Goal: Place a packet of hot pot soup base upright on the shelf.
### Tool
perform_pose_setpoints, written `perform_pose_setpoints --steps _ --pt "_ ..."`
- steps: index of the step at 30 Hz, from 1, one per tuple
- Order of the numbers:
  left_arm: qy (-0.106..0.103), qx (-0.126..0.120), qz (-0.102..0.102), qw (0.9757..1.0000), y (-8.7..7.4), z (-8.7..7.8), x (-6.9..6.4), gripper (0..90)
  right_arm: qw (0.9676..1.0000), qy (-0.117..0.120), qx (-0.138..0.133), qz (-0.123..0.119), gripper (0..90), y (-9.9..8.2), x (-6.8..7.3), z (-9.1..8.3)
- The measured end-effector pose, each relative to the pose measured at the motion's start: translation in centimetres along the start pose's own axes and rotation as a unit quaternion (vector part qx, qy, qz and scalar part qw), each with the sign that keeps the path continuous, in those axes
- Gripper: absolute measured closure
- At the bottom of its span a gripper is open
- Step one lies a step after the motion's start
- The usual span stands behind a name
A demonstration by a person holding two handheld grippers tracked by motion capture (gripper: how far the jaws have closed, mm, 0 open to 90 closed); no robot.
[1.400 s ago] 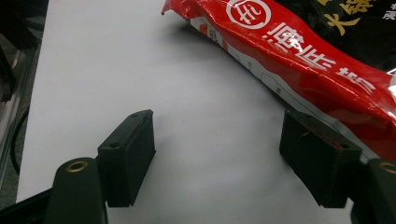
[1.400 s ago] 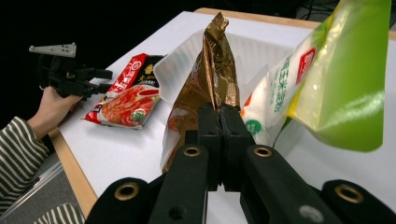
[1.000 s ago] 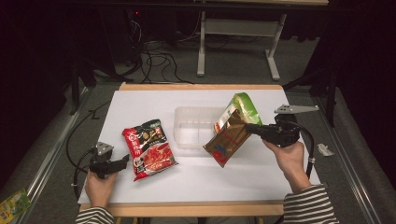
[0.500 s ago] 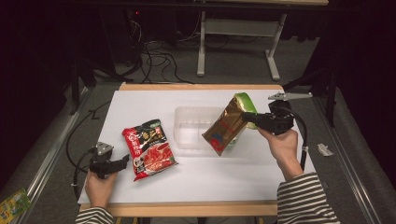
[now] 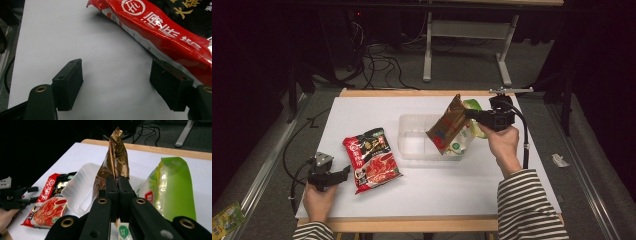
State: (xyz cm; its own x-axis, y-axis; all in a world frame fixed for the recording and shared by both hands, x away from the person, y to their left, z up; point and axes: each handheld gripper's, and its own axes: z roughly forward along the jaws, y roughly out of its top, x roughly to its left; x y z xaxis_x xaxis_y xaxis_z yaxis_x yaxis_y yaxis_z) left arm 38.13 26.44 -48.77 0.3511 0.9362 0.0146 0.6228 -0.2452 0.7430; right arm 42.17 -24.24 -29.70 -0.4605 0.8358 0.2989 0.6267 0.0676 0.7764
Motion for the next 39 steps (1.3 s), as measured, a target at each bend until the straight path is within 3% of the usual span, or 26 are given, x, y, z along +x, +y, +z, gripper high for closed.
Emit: perform_pose_setpoints --steps 9,24,32,39 --pt "0.001 0.0 0.001 1.0 0.0 0.0 0.0 26.6 0.9997 -0.022 0.003 0.01 89.8 0.5 0.1 1.6" --pt "0.002 0.0 0.002 1.0 0.0 0.0 0.0 26.5 0.9984 -0.056 -0.001 -0.008 89.4 0.6 0.9 3.1" --pt "0.002 0.0 0.001 1.0 0.0 0.0 0.0 26.4 0.9983 -0.054 0.002 -0.023 88.9 0.3 1.5 3.5" --pt "0.003 0.0 0.002 1.0 0.0 0.0 -0.1 26.4 0.9981 -0.044 0.03 -0.031 88.4 -0.6 1.8 5.1"
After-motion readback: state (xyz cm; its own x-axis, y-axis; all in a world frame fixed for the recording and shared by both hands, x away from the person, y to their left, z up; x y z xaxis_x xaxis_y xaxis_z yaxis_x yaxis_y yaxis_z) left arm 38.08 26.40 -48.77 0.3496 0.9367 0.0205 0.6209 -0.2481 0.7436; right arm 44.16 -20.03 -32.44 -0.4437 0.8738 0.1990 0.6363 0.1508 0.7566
